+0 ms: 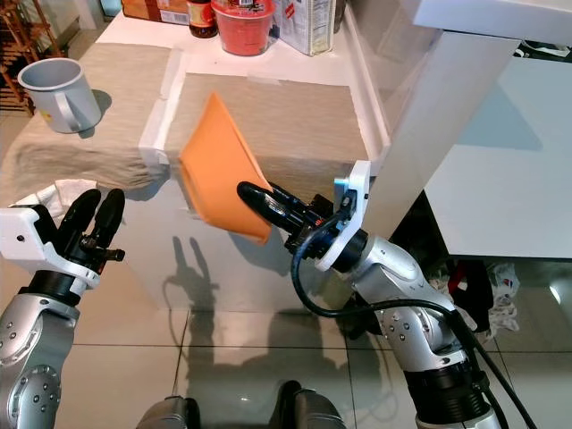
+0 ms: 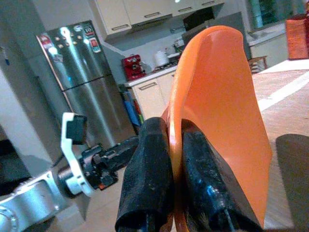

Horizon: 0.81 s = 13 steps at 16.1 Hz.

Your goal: Setting the table

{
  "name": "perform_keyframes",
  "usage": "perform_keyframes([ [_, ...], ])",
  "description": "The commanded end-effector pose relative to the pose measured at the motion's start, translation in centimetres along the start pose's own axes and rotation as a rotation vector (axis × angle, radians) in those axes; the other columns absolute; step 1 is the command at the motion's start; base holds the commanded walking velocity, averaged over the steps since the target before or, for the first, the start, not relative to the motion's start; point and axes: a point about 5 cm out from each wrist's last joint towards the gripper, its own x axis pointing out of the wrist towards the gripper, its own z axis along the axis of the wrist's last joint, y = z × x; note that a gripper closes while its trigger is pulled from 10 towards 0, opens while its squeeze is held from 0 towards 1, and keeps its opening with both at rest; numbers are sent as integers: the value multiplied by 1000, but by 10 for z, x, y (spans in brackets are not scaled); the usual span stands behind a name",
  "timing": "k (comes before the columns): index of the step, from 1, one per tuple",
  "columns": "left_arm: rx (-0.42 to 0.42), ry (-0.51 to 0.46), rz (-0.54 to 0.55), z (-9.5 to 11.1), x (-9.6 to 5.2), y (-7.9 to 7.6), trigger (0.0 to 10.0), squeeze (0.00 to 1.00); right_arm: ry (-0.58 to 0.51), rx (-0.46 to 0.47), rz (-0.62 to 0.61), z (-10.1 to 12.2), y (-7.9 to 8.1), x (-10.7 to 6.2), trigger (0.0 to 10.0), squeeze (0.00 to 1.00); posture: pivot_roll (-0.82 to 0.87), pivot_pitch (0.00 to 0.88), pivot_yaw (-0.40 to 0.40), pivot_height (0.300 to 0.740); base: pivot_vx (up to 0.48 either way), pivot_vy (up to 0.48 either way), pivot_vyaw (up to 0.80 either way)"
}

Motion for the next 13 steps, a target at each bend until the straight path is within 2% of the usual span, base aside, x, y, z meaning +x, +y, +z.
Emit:
perform_keyframes([
  [1, -8, 4, -4, -4, -1, 0, 10000, 0, -21, -13, -4, 5, -2, -4, 10000, 0, -56, 85, -31, 740, 0, 0, 0],
  [5, -7, 1, -21, -5, 1, -4, 10000, 0, 15, -10, -47, -7, -6, -5, 10000, 0, -55, 84, -31, 740, 0, 0, 0],
  [9, 0, -4, -36, -4, 3, -7, 10000, 0, 23, -14, -53, -8, -8, -5, 10000, 0, -57, 83, -28, 740, 0, 0, 0],
  [11, 23, 43, -40, -16, 0, -7, 10000, 0, 152, -44, -113, -33, -15, -13, 10000, 0, -60, 84, -29, 740, 0, 0, 0],
  [13, 19, 50, -47, -18, -1, -9, 10000, 0, 195, -49, -139, -41, -18, -19, 10000, 0, -57, 87, -30, 740, 0, 0, 0],
])
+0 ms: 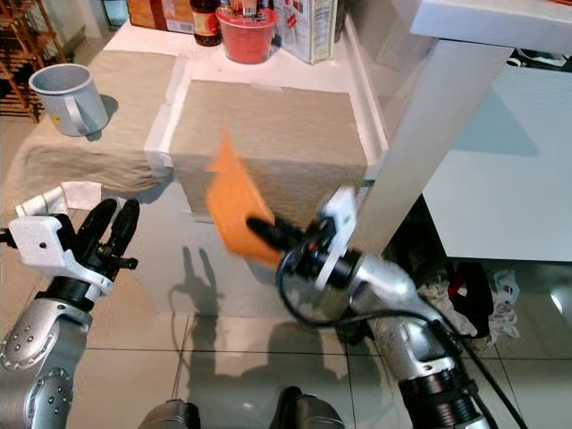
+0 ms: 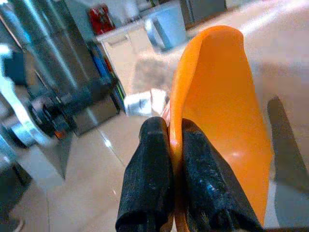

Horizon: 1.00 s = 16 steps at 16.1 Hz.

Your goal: Setting the table

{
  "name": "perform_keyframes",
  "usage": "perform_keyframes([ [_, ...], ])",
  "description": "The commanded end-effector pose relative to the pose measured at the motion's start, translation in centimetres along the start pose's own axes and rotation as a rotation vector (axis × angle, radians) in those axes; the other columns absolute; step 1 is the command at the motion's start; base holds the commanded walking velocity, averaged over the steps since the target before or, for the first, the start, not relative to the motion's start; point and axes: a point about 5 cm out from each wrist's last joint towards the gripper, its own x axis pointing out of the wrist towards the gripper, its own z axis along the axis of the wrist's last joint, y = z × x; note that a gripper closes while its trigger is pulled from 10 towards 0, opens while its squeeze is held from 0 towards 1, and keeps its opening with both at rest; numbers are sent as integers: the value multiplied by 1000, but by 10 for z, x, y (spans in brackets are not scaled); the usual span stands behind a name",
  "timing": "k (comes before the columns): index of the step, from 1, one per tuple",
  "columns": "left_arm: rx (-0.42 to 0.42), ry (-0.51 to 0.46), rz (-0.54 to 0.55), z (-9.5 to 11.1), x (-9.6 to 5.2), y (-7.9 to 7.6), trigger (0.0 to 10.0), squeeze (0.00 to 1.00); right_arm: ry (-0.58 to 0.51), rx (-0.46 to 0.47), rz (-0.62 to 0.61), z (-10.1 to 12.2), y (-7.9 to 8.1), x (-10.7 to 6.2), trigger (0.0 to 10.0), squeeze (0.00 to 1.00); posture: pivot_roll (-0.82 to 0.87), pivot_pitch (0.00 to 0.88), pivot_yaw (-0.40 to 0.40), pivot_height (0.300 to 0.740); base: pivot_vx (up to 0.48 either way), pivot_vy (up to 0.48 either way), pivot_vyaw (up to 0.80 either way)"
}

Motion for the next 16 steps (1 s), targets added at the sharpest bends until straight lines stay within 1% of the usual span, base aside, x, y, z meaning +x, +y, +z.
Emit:
perform_keyframes([
  [1, 4, 13, -15, -4, -2, -3, 10000, 0, -21, -42, -4, 4, 0, -1, 10000, 0, -59, 88, -29, 740, 0, 0, 0],
  [4, 16, 30, -37, -9, -3, -7, 10000, 0, -39, -35, -14, 5, -1, 1, 10000, 0, -58, 90, -25, 740, 0, 0, 0],
  [6, 9, 61, -41, -20, -5, -7, 10000, 0, -42, -26, -38, 1, -4, 3, 10000, 0, -57, 93, -24, 740, 0, 0, 0],
  [7, 11, 121, -29, -37, -10, -4, 10000, 0, -32, -8, -63, -7, -7, 2, 10000, 0, -57, 88, -26, 740, 0, 0, 0],
  [8, 19, 163, -30, -49, -14, -4, 10000, 0, -15, -7, -86, -12, -10, 1, 10000, 0, -61, 90, -25, 740, 0, 0, 0],
  [9, 6, 166, -36, -50, -17, -7, 10000, 0, -16, -12, -95, -13, -11, 1, 10000, 0, -59, 94, -27, 740, 0, 0, 0],
  [11, 1, 156, -42, -48, -16, -9, 10000, 0, -32, -3, -101, -11, -11, 2, 10000, 0, -57, 92, -29, 740, 0, 0, 0],
  [13, 25, 156, -31, -51, -14, -8, 10000, 0, 3, -39, -113, -17, -13, 2, 10000, 0, -56, 87, -31, 740, 0, 0, 0],
  [16, 38, 146, -27, -51, -11, -6, 10000, 0, -2, -54, -117, -16, -14, 5, 10000, 0, -58, 83, -30, 740, 0, 0, 0],
])
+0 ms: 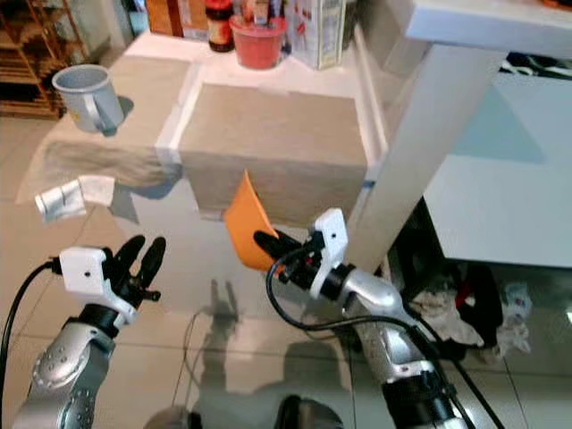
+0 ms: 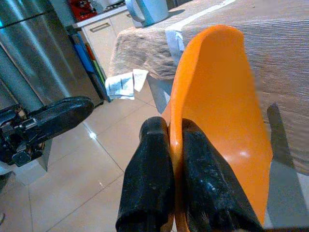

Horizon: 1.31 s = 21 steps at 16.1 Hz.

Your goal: Setting the table

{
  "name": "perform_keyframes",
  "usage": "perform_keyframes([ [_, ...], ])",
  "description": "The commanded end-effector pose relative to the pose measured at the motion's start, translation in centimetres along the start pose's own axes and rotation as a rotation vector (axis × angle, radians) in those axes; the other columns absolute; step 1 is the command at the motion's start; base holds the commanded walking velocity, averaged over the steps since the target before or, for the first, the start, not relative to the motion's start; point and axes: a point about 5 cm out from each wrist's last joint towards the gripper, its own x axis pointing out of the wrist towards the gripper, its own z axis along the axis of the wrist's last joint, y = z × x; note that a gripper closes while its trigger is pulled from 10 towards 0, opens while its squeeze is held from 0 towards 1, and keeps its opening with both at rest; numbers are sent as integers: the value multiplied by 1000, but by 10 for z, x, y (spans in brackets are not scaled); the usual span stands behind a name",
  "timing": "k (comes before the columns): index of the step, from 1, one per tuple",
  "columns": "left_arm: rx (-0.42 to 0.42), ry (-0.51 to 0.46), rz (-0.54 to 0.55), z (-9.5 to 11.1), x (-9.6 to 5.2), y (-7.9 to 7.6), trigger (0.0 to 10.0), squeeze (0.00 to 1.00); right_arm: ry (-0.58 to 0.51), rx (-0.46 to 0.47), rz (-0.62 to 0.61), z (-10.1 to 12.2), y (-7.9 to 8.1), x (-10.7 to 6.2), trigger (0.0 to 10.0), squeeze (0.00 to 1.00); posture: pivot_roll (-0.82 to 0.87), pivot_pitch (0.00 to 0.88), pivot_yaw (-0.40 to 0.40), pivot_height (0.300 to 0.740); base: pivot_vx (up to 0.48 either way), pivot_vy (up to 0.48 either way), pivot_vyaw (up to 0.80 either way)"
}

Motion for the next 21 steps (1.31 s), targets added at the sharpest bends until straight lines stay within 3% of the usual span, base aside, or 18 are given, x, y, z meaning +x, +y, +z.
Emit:
perform_keyframes([
  [1, 14, -9, -4, 2, 1, 0, 10000, 0, -53, -40, 16, 14, 0, 2, 10000, 0, -58, 83, -31, 740, 0, 0, 0],
  [6, 12, -35, -16, 6, 2, -4, 10000, 0, -57, -53, 42, 16, 3, 4, 10000, 0, -58, 89, -32, 740, 0, -51, 0],
  [16, 3, -72, -65, 16, 7, -13, 10000, 0, -131, -23, 169, 38, 19, 7, 10000, 0, -64, 85, -39, 740, 0, -459, 0],
  [21, 2, -83, -90, 19, 11, -15, 10000, 0, -222, 91, 301, 57, 31, 1, 10000, 0, -70, 67, -38, 740, 0, -466, 0],
])
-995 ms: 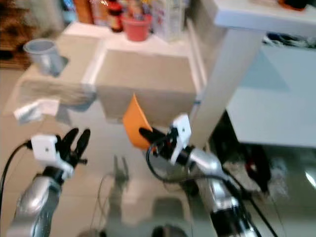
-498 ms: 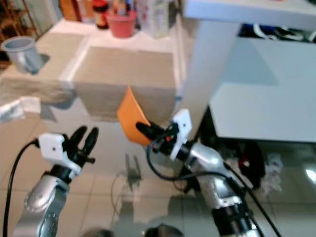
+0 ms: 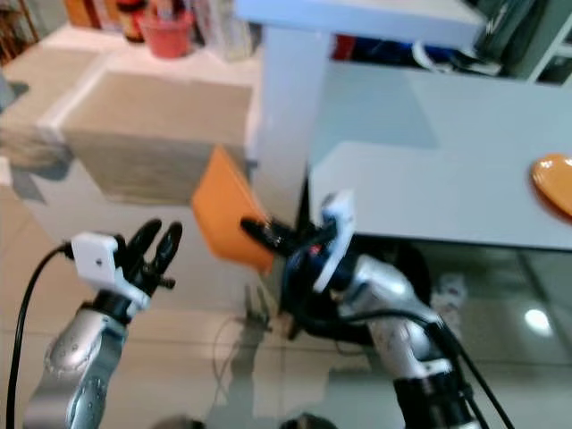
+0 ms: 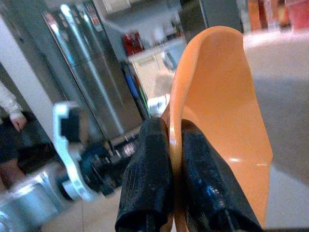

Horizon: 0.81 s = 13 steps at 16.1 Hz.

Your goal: Setting the table

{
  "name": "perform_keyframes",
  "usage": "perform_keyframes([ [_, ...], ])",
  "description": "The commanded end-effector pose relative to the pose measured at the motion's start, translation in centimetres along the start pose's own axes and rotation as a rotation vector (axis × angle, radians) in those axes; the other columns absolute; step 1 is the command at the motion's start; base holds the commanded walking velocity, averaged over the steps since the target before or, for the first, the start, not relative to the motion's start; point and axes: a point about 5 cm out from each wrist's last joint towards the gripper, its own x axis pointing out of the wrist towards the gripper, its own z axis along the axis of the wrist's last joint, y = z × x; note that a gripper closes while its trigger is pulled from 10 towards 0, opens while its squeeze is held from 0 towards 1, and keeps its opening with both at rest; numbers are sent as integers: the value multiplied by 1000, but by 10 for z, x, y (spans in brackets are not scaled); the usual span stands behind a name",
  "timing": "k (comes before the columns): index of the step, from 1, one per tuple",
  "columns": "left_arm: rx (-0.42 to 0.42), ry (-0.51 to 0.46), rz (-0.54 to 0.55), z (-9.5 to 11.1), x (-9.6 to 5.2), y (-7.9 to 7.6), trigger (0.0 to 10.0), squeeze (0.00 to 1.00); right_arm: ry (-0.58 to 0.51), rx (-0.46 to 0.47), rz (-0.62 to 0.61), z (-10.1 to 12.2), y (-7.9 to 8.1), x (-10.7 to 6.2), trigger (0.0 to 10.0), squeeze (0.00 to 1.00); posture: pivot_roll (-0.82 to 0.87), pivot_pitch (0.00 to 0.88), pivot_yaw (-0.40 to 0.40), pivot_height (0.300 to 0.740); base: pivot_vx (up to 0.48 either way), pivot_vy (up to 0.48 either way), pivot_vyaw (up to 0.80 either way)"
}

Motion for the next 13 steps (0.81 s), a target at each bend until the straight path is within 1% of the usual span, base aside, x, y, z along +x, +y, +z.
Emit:
perform_keyframes([
  [1, 2, 4, 4, 1, -2, 3, 10000, 0, -59, -12, 56, 14, 7, 8, 10000, 0, -71, 69, -37, 740, 0, -465, 0],
  [4, 1, -5, -3, 4, 0, 1, 10000, 0, -96, -61, -7, 29, 0, 5, 10000, 0, -79, 72, -29, 740, 0, -465, 0],
  [5, 0, -6, -4, 4, 0, 1, 10000, 0, -100, -70, -25, 32, -2, 5, 10000, 0, -79, 73, -30, 740, 0, -465, 0],
  [8, 1, -11, -13, 6, 2, 0, 10000, 0, -67, -134, -87, 30, -8, 6, 10000, 0, -76, 74, -26, 740, 0, -465, 0],
  [9, 4, -16, -16, 8, 2, 0, 10000, 0, -54, -186, -158, 28, -14, 7, 10000, 0, -74, 76, -25, 740, 0, -465, 0],
  [10, 6, -21, -17, 9, 2, 0, 10000, 0, -48, -214, -211, 28, -19, 8, 10000, 0, -73, 76, -24, 740, 0, -465, 0],
  [11, 8, -22, -19, 10, 2, -1, 10000, 0, -20, -277, -275, 27, -26, 8, 10000, 0, -76, 75, -21, 740, 0, -465, 0],
  [13, 8, -23, -22, 10, 3, -2, 10000, 0, -6, -323, -352, 28, -34, 6, 10000, 0, -74, 77, -22, 740, 0, -465, 0],
])
